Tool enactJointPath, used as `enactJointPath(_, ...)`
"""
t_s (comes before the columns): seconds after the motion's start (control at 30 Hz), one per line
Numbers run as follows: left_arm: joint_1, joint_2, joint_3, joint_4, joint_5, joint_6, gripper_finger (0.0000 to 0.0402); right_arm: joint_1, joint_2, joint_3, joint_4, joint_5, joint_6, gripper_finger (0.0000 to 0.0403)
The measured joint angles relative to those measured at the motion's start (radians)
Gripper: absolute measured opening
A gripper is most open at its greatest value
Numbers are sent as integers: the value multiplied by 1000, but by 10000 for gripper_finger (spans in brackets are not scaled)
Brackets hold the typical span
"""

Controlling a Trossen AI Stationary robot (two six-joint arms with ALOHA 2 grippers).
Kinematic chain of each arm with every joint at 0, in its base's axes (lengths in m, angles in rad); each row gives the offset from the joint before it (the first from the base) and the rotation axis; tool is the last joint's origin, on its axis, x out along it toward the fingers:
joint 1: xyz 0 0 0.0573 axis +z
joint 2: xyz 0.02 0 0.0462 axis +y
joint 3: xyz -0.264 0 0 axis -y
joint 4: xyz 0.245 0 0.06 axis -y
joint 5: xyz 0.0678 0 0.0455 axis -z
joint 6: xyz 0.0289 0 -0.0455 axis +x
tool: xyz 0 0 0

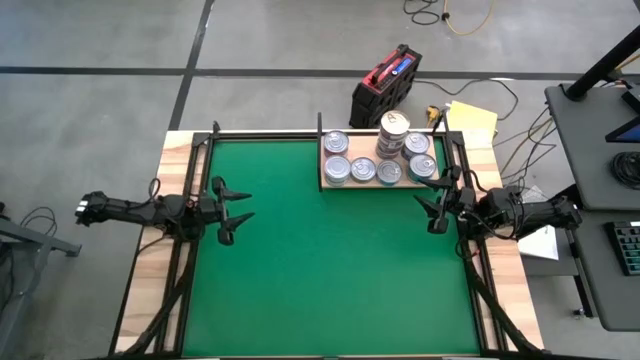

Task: Stack canned seafood by type on shelf
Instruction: Return to Home Position

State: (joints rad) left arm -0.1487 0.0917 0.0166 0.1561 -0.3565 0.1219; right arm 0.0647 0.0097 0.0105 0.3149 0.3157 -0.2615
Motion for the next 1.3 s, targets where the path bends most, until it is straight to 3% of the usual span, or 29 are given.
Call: enactJointPath(1.3,0,120,1,0,0,0,230,0,0,0,0,0,0,201)
